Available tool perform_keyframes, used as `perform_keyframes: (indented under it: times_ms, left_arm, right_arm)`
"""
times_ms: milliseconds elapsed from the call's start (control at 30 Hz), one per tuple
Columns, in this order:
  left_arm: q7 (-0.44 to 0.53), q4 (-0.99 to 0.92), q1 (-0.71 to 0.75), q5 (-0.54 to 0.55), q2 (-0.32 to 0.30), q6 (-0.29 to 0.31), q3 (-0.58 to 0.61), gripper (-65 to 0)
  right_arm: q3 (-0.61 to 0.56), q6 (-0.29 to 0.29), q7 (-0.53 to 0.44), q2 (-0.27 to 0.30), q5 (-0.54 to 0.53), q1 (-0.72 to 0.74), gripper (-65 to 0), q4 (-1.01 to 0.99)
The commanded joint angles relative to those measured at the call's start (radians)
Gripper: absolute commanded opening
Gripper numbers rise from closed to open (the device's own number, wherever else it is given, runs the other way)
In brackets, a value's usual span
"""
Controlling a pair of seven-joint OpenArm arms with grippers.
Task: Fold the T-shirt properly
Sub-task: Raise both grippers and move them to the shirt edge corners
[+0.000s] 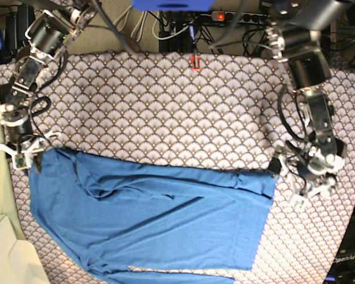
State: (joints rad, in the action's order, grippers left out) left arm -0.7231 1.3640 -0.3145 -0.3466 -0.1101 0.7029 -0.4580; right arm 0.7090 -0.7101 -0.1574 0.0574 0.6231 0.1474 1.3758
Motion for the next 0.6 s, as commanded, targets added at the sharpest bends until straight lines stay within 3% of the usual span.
perform_keyframes:
  times_ms: [0, 267, 467, 500, 567]
  left_arm:
    - [0.023, 0.021, -0.027, 0.042, 0.006, -0.005, -0.014, 0.0]
    - [0.023, 0.009, -0.012, 0.199, 0.019, -0.005, -0.029, -0.9]
    - [0.024, -0.084, -0.016, 0.2, 0.014, -0.005, -0.032, -39.8]
    - [0.03, -0.103, -0.019, 0.2, 0.014, -0.005, -0.035, -43.7]
    - [0.073, -0.133, -0.027, 0.199, 0.014, -0.005, -0.038, -41.6]
  right_arm:
    - [0.002, 0.012, -0.026, 0.015, -0.019, 0.014, -44.5, 0.021]
    - [0.007, 0.012, -0.017, 0.015, -0.019, -0.022, -44.9, 0.018]
    - [0.008, 0.012, -0.017, -0.009, -0.021, -0.025, -44.7, 0.02]
    - [0.008, 0.012, -0.017, -0.012, -0.021, -0.025, -44.7, 0.023]
    - [0.008, 0.012, -0.017, -0.015, -0.021, -0.025, -44.6, 0.023]
